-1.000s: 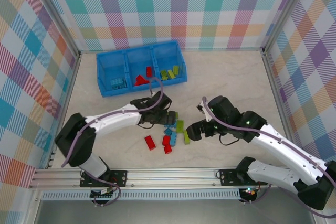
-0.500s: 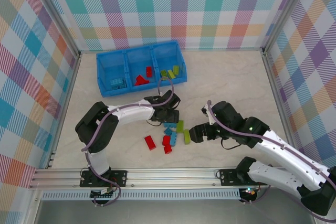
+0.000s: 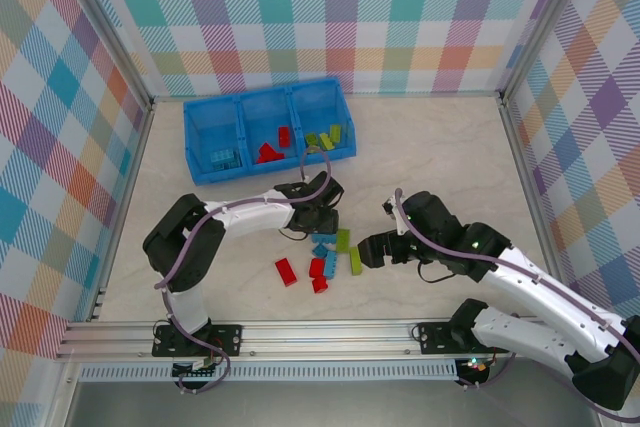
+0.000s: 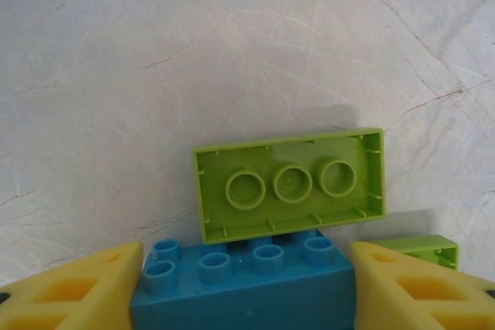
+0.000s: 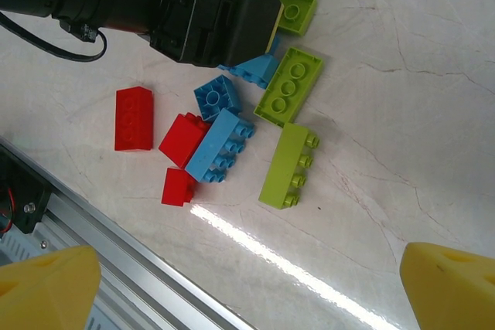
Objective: Sort the legos into containers by color
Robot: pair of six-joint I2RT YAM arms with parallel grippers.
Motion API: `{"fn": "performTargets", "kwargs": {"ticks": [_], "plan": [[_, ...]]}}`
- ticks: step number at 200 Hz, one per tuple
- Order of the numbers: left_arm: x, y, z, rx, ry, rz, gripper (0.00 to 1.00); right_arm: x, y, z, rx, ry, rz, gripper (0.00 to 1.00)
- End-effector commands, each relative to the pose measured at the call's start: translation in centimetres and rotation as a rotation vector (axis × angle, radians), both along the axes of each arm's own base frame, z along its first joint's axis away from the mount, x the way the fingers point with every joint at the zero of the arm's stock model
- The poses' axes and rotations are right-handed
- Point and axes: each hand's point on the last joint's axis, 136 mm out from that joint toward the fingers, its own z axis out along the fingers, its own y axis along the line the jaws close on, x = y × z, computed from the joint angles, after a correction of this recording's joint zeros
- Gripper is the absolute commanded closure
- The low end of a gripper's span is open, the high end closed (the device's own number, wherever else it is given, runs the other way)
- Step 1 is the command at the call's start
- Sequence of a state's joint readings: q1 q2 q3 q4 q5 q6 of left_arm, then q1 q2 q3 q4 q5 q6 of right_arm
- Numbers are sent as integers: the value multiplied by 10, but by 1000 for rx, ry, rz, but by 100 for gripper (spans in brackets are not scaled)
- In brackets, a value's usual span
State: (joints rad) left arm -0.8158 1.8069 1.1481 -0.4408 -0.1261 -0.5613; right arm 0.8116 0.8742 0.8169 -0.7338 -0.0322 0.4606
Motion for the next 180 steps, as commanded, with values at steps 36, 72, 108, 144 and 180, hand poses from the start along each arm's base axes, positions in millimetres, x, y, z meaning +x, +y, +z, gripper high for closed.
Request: {"fn": "performTargets", "kwargs": {"ticks": [36,72,108,144,180], "plan": [[15,35,85,-64,-177,56,44,4,13,18,85,-19,9,0],[62,122,160,-47,-383,243,44,7,18,20,107,-27,8,0],[119,241,178,57,-476,564,43,7,21,24,131,-25,9,0],[170,295,160,77,-451,700,41,4,18,25,147,-22,-6,0],[209,307,156,17,-448,705,26,6,10,16,111,-7,-55,0]]}}
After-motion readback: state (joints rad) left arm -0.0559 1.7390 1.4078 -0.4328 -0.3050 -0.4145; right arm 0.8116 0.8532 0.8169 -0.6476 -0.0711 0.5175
